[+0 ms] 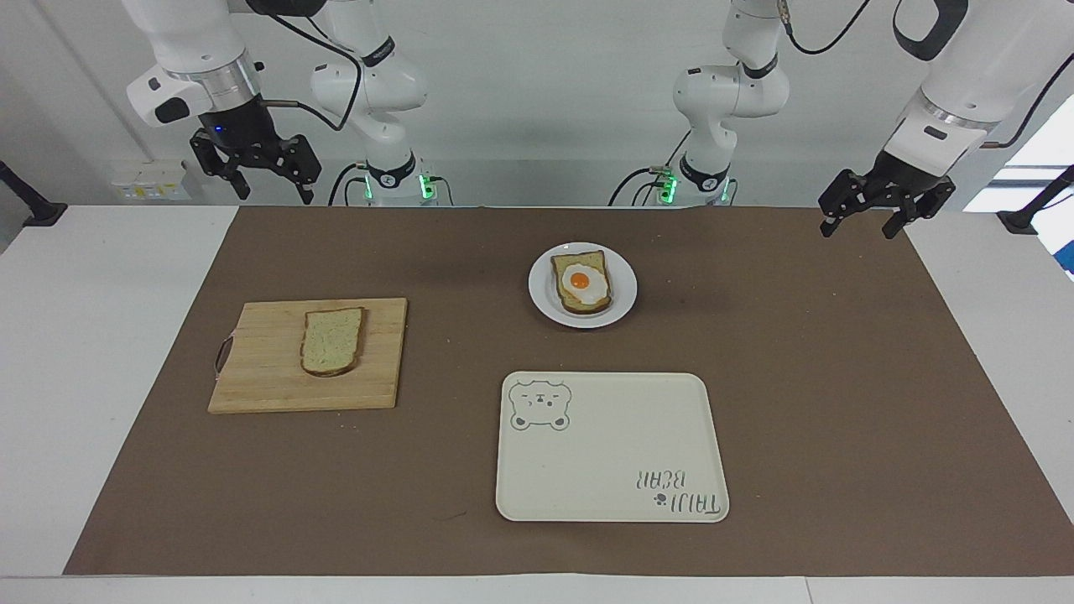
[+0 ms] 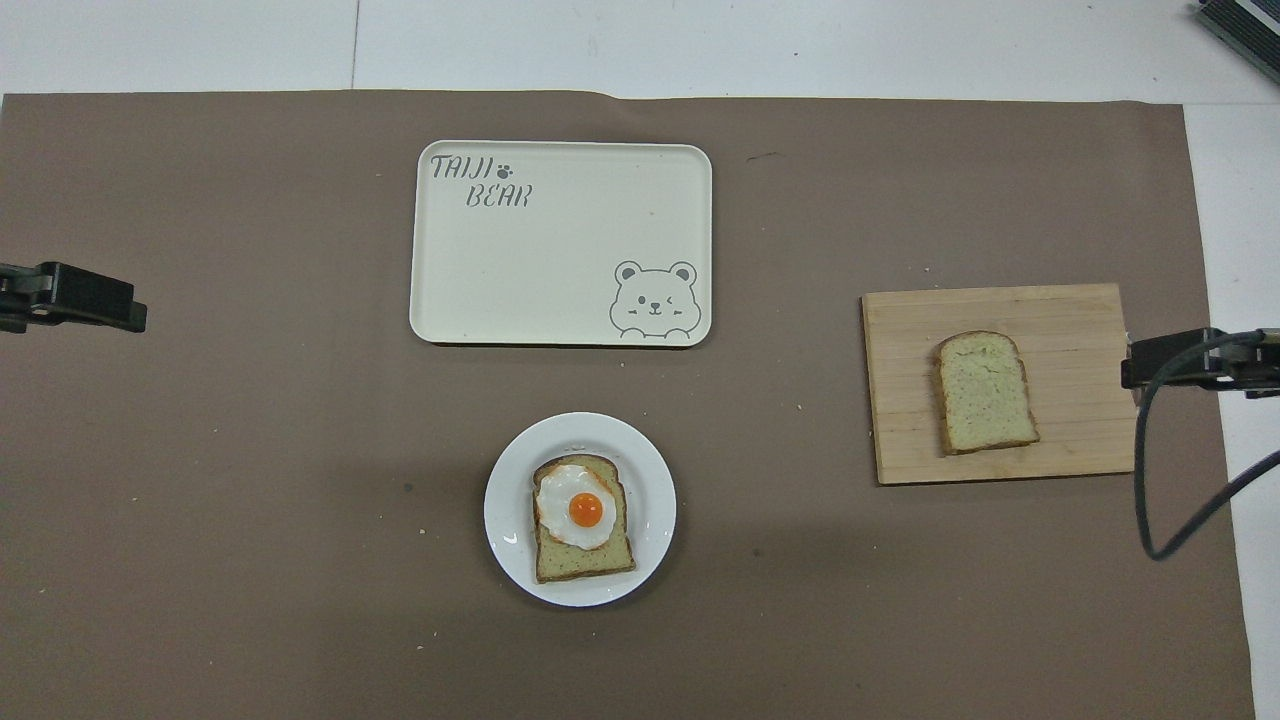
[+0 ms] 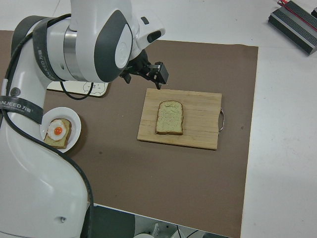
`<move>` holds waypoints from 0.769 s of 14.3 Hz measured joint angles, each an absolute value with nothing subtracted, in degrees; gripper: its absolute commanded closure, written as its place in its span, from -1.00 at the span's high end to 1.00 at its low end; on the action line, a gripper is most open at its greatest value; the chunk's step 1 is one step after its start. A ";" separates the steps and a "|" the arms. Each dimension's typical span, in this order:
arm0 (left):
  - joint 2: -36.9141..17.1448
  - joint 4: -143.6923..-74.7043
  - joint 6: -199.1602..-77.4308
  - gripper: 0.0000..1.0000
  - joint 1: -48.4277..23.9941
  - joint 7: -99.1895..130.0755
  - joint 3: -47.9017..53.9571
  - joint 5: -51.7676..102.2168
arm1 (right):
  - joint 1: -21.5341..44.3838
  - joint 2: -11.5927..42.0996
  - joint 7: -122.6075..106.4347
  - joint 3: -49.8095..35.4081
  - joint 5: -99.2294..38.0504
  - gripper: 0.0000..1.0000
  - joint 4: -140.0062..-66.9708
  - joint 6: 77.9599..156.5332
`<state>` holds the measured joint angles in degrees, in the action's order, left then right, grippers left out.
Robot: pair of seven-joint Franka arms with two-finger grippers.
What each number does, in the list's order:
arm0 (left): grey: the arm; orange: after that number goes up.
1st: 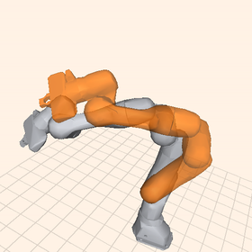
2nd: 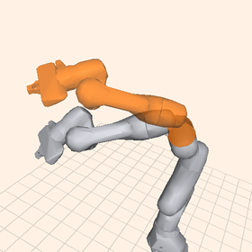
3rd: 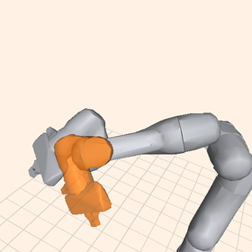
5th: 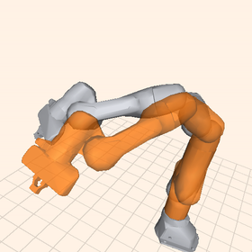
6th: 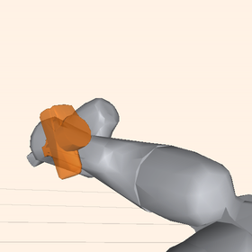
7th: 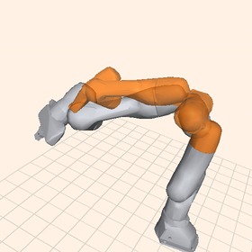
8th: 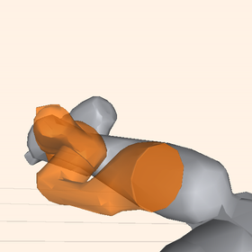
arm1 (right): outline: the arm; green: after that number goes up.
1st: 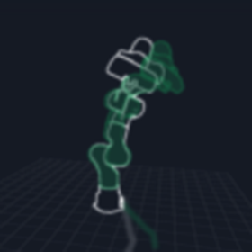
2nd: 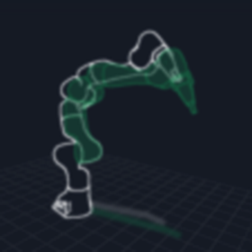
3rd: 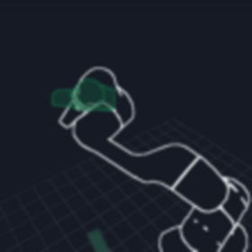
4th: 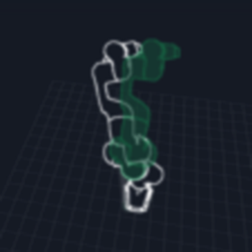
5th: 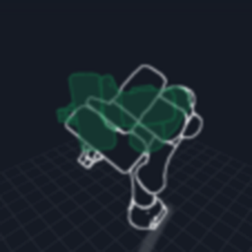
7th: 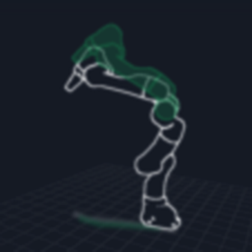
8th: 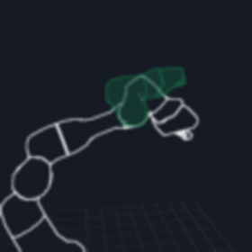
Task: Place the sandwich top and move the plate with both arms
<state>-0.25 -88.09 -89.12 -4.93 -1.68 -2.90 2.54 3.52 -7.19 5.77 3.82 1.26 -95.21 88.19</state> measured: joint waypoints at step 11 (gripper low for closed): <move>-0.25 -88.09 -89.12 1.00 -4.93 -1.68 -2.90 2.54 | 2.59 -6.79 -4.16 4.75 1.26 1.00 -100.48 95.62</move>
